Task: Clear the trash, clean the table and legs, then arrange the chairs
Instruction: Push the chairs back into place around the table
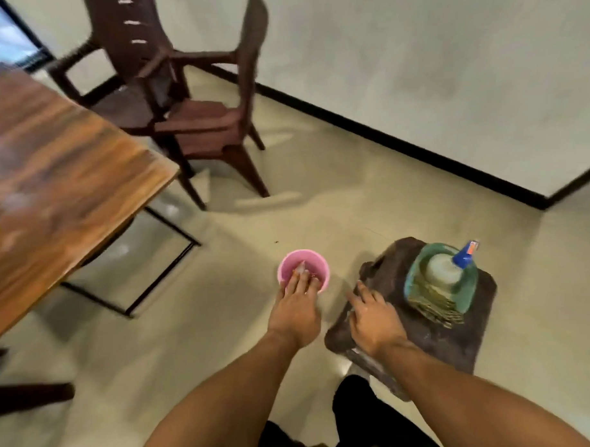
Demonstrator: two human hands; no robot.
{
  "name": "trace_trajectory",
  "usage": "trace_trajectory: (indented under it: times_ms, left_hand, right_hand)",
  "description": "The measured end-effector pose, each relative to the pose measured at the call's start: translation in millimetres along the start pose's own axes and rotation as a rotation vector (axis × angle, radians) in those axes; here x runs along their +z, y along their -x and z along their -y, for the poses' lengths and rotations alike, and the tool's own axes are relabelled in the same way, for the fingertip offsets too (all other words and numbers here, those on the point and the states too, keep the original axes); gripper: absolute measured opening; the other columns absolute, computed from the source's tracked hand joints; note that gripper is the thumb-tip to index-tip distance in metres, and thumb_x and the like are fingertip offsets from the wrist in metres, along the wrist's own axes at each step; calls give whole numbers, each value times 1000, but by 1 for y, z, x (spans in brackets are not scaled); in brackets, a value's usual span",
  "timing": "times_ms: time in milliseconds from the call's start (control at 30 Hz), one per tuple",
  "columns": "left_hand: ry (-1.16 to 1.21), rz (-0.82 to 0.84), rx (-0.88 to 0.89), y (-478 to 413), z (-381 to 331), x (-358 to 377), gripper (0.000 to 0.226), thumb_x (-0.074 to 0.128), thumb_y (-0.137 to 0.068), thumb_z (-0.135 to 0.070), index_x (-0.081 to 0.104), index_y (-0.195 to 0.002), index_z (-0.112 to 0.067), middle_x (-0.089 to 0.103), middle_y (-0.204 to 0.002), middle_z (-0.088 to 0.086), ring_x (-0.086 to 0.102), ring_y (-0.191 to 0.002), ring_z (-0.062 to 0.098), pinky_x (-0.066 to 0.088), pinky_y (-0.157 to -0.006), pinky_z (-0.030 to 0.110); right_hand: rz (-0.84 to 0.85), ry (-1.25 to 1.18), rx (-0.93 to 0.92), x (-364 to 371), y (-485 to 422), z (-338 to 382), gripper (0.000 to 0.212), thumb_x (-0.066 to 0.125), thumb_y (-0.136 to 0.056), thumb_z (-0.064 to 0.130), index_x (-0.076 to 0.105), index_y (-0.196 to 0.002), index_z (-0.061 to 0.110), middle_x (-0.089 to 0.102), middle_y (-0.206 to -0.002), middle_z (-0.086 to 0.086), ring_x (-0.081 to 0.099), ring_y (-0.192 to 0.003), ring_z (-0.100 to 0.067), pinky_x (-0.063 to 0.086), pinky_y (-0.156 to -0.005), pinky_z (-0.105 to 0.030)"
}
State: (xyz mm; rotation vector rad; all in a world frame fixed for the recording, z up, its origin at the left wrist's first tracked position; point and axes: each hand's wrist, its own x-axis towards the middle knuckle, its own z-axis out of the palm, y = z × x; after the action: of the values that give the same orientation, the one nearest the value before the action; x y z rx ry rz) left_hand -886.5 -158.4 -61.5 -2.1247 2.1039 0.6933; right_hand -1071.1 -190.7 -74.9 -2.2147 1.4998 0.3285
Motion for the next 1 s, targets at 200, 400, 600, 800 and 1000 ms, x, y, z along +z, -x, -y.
trace_trajectory:
  times_ms: [200,400,600,800,1000]
  left_hand:
    - [60,-158,-301,135,138,5,66,26,-104,-43,8,-160,-11,3,-168,9,-5,-155,27,1,-125,47]
    - [119,-267,-610,283,256,13,65,26,-105,-41,8,-159,-11,2,-168,11,-7,-155,28,-4,-125,46]
    - [222,-407,-1045,439,340,36,67,27,-104,-42,8,-160,-11,1,-168,9,-7,-155,27,-1,-126,46]
    - [323,-481,-1351,551,396,59,66,25,-105,-43,3,-160,-14,-4,-168,6,-13,-154,24,-4,-125,47]
    - [395,-467,-1493,610,476,77,65,23,-106,-44,2,-160,-14,-6,-168,5,-14,-154,23,-3,-126,47]
  right_hand:
    - [-25,155,-304,30,10,175,61,32,-102,42,16,-158,24,13,-166,-8,14,-152,-29,17,-122,-47]
    - [-4,227,-594,74,43,356,59,27,-104,43,12,-159,27,2,-168,-4,6,-153,-24,9,-123,-43]
    - [42,363,-985,120,85,529,58,27,-103,45,16,-158,29,4,-168,-2,6,-153,-22,12,-123,-41]
    - [120,440,-1235,170,124,668,60,27,-103,44,14,-159,28,1,-168,-3,5,-154,-22,8,-124,-43]
    - [180,477,-1363,232,146,787,59,22,-103,47,13,-159,29,1,-168,-1,3,-154,-21,9,-124,-45]
